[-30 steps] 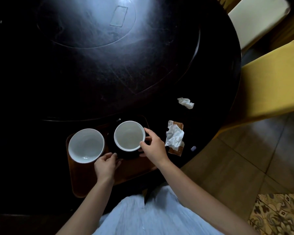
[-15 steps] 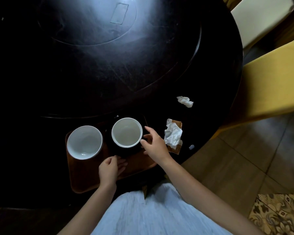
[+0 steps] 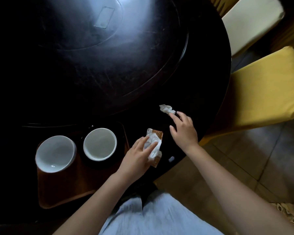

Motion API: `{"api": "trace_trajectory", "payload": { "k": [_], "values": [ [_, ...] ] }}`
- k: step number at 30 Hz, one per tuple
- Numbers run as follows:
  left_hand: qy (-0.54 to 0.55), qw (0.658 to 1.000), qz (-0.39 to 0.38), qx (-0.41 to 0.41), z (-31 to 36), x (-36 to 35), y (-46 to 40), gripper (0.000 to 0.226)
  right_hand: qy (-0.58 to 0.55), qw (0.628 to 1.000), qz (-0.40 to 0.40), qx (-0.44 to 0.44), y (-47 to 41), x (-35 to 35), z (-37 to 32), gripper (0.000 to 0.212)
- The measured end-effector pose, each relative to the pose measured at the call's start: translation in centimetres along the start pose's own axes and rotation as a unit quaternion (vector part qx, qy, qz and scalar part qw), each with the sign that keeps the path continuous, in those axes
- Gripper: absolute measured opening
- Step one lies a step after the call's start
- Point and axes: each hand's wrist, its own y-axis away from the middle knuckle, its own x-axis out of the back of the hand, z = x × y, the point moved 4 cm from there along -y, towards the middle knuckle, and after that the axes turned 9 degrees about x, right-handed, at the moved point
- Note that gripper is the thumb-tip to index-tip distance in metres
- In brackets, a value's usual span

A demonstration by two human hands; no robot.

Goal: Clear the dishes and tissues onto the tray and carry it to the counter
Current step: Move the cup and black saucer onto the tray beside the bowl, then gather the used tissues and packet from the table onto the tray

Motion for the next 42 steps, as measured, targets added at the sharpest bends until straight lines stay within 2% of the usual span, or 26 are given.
{"api": "trace_trajectory", "payload": {
  "k": [3, 6, 11, 14, 17, 19, 22, 25, 27, 30, 35, 42],
  "values": [
    [-0.094, 0.991, -0.091, 0.021, 0.2, -2.0, -2.2, 0.063, 0.09, 0.993, -0.064, 0.032, -3.6, -0.6, 1.6, 0.049],
    [-0.103, 0.989, -0.096, 0.036, 0.2, -2.8, -3.2, 0.06, 0.107, 0.988, -0.097, 0.062, -6.3, -1.4, 2.6, 0.048],
    [-0.036, 0.998, -0.027, 0.049, 0.2, -3.2, -3.5, 0.041, 0.069, 0.984, -0.121, 0.114, -8.3, -3.1, 3.2, 0.037],
    [0.012, 0.998, 0.013, 0.058, 0.3, -2.9, -3.4, 0.024, 0.038, 0.989, -0.102, 0.103, -8.6, -3.8, 3.7, 0.038],
    [0.039, 0.994, 0.056, 0.082, 0.4, -2.0, -3.3, 0.012, 0.013, 0.994, -0.071, 0.08, -9.1, -3.8, 4.1, 0.027],
    [0.053, 0.99, 0.101, 0.085, 0.4, -1.0, -2.9, 0.009, -0.03, 0.997, -0.043, 0.056, -9.3, -3.3, 3.9, 0.019],
    [0.105, 0.979, 0.136, 0.113, -0.1, 0.0, -1.6, 0.022, -0.139, 0.989, -0.016, 0.046, -8.0, -2.7, 2.6, 0.021],
    [0.121, 0.979, 0.106, 0.128, 0.0, -0.5, -0.2, 0.043, -0.163, 0.981, -0.078, 0.075, -4.7, -3.7, 1.3, 0.019],
    [0.093, 0.989, 0.068, 0.094, 0.7, -1.2, 0.3, 0.035, -0.144, 0.978, -0.116, 0.095, -2.5, -4.8, 0.9, 0.014],
    [0.047, 0.995, 0.036, 0.077, 1.3, -1.9, 0.4, 0.017, -0.105, 0.981, -0.118, 0.115, -0.8, -5.6, 0.5, 0.01],
    [0.004, 0.993, -0.018, 0.118, 1.0, -4.1, 0.1, 0.022, -0.082, 0.981, -0.119, 0.127, -0.2, -6.3, -0.1, 0.012],
    [0.041, 0.992, 0.037, 0.114, 0.8, -4.1, 0.1, 0.007, -0.076, 0.985, -0.108, 0.113, -0.5, -6.5, -0.7, 0.007]
  ]
}}
